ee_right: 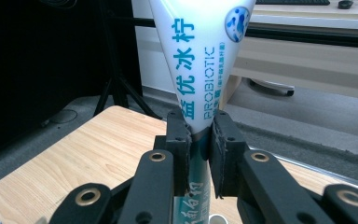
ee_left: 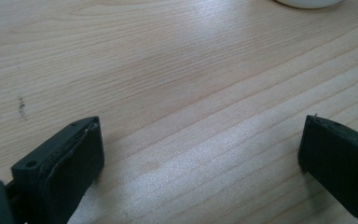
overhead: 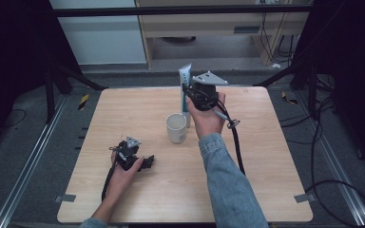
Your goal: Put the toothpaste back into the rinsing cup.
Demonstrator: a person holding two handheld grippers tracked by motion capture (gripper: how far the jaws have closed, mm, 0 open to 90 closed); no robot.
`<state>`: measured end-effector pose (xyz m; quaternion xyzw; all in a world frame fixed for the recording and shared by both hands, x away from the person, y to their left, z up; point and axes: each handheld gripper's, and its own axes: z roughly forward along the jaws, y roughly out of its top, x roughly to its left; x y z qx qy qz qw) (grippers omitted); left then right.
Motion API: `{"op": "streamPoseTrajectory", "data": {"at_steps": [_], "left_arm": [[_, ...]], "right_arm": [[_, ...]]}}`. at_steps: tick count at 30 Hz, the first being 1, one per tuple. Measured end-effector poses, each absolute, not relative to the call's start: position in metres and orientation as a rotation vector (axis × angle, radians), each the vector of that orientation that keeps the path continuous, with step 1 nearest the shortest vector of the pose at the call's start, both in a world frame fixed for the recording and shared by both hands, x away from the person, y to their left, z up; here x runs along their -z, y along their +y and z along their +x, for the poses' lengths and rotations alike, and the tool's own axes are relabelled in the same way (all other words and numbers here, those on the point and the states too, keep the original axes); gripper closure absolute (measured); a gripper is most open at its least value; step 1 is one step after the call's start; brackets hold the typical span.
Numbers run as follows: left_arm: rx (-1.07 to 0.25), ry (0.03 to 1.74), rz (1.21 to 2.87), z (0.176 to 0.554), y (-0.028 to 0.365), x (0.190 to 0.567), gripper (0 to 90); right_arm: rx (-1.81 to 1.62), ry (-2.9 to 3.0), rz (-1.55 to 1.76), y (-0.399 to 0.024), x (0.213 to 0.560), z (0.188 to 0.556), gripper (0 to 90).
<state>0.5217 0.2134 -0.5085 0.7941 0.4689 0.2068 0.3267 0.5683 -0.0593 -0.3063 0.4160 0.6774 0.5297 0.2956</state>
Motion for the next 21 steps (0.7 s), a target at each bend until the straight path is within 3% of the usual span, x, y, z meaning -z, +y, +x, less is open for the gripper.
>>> {"op": "streamPoseTrajectory", "data": {"at_steps": [21], "left_arm": [[-0.542,1.229,2.079,0.522,0.213,0.509,0.0]], "right_arm": [[-1.413,1.816,1.086,-0.039,0.319,0.57,79.2]]}}
